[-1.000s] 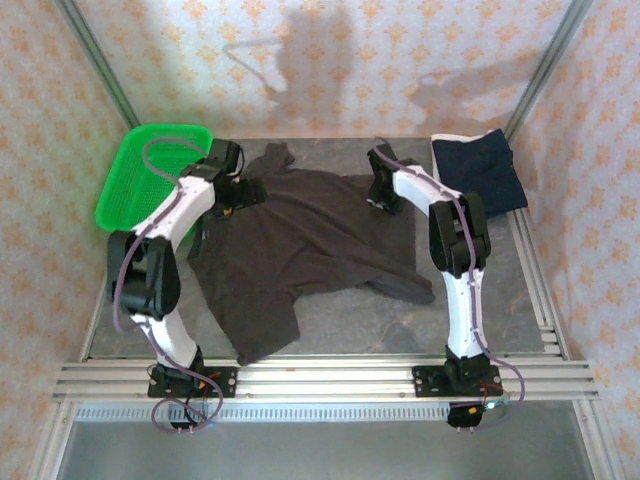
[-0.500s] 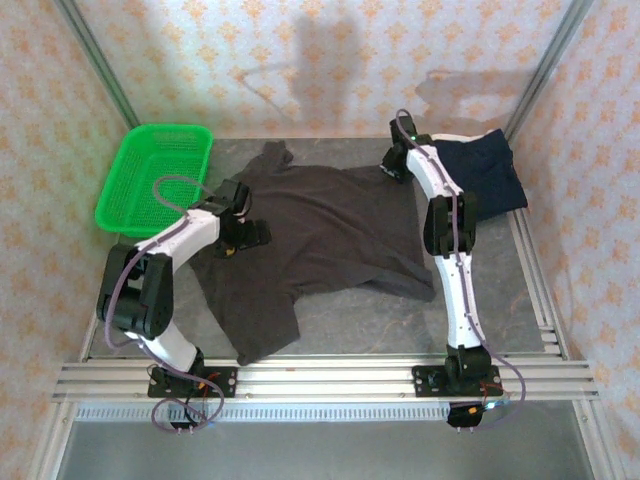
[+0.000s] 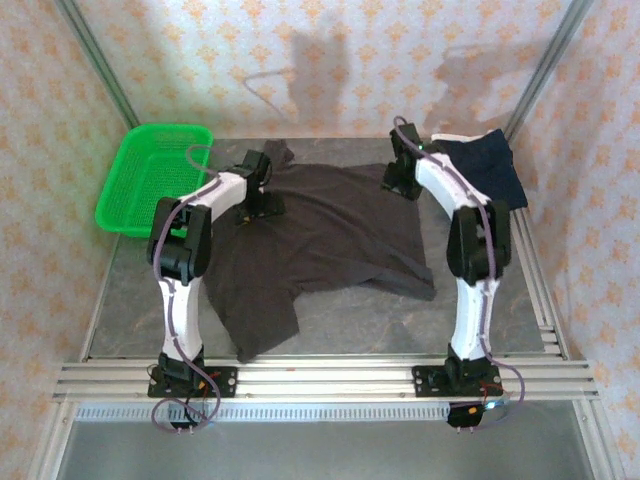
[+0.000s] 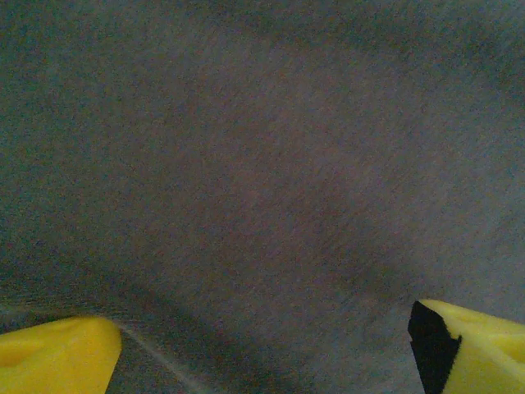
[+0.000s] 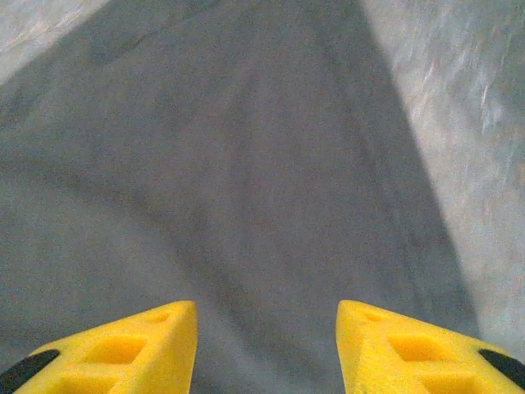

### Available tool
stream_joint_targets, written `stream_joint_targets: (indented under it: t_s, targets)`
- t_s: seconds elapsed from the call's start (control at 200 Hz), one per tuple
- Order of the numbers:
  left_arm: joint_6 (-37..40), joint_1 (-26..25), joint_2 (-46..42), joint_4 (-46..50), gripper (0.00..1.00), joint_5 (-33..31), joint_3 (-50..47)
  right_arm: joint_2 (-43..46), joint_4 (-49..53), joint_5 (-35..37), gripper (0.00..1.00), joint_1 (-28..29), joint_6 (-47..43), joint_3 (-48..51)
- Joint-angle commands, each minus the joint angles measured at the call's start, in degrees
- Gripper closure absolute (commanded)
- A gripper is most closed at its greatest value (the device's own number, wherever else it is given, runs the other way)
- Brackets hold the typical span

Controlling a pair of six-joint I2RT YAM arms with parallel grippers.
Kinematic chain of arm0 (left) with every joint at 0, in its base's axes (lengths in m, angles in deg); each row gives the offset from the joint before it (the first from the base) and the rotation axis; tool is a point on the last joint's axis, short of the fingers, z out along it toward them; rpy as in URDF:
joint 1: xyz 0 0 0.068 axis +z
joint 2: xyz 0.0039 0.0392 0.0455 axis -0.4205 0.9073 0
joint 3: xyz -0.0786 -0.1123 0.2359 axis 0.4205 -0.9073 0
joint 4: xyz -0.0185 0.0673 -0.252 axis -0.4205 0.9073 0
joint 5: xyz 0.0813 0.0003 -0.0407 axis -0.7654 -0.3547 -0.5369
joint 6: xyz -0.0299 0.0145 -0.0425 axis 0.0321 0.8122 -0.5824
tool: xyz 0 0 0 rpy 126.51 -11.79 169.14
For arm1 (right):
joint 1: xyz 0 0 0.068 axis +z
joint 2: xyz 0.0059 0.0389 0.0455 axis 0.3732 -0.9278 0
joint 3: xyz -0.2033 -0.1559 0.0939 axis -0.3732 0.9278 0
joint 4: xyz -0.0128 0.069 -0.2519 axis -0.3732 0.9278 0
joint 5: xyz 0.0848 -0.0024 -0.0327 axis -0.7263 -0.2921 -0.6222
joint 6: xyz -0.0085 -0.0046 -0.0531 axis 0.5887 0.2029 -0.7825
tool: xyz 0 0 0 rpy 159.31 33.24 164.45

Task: Fold and stack the t-shirts

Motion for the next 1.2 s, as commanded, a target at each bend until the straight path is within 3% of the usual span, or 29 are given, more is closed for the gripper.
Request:
stream_joint_targets:
  t_s: [0.0, 0.145, 0.36, 0.776, 0.876, 1.036, 1.191]
  targets:
    - [2.3, 0.9, 6.4, 4.4, 0.08, -1.0, 6.7, 8.3, -8.4, 0.4, 0.51, 3.7, 1.4, 14.7]
    - [3.3, 1.4, 10.6, 7.3, 0.08, -0.4, 13.7, 18.3, -10.2, 3.0, 0.51, 10.4, 4.3, 30.0]
    - [3.8, 2.1, 11.6, 8.6, 0.07, 1.3, 16.2, 24.2, -10.0, 5.4, 0.50, 17.2, 10.8, 41.8]
    - [2.9, 2.3, 7.9, 7.3, 0.05, 2.8, 12.7, 29.4, -5.3, 1.5, 0.53, 27.4, 15.9, 48.2]
    - [2.1, 2.4, 4.0, 8.5, 0.02, 0.9, 10.3, 31.3, -4.2, 1.2, 0.54, 27.5, 17.1, 50.9]
    - [0.8, 1.1, -12.0, 5.5, 0.00, -2.0, -2.6, 38.6, 0.8, 7.6, 0.49, 26.9, 16.2, 46.2]
    - [0.0, -5.1, -27.8, 5.9, 0.00, -7.3, -15.9, 35.2, 0.6, 13.1, 0.43, 17.8, 12.5, 41.6]
